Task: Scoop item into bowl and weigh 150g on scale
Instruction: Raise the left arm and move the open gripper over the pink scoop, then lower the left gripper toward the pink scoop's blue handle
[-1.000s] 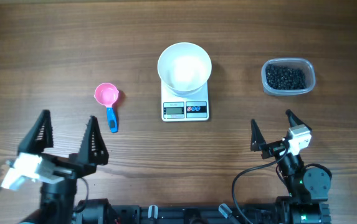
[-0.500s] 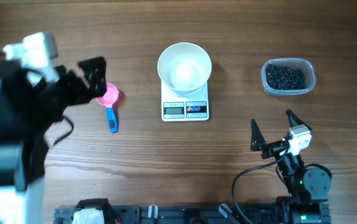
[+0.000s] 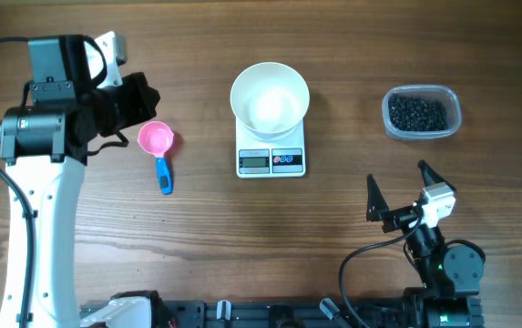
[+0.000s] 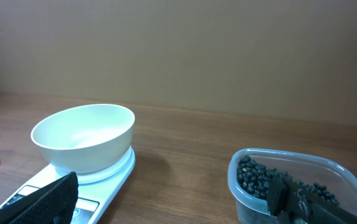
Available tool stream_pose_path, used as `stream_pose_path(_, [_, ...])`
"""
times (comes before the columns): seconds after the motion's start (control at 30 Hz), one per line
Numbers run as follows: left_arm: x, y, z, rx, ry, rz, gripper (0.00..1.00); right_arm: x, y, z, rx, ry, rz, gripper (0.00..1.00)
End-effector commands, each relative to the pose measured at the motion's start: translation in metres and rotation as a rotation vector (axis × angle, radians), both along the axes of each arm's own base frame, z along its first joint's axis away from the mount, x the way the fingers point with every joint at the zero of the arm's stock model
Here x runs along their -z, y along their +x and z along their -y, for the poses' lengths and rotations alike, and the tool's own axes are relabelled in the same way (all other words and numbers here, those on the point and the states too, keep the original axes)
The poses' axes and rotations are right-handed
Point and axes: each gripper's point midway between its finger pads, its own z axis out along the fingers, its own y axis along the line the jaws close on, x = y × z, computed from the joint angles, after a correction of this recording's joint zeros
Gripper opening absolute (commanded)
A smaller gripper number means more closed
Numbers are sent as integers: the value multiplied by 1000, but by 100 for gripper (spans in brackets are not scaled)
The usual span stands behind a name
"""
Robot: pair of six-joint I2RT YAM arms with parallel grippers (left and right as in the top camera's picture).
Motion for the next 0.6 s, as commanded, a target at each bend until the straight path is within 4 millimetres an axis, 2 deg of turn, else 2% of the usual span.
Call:
stream_pose_path(0.0, [3,-5,-4,-10,11,-33,4,-2,-1,-1,-6,-10,13,100])
stream_pose_path(0.17, [23,-15,-35,-168,131,-129,4,-2,-1,-1,-6,-10,14,100])
stream_pose_path(0.23, [28,-17,-41,-205,148,-150,4,-2,-1,-1,-6,-10,14,100])
stream_pose_path(0.57, [54,-20,-41,-199,152,-222,4,-2,-1,-1,-6,-11,14,100])
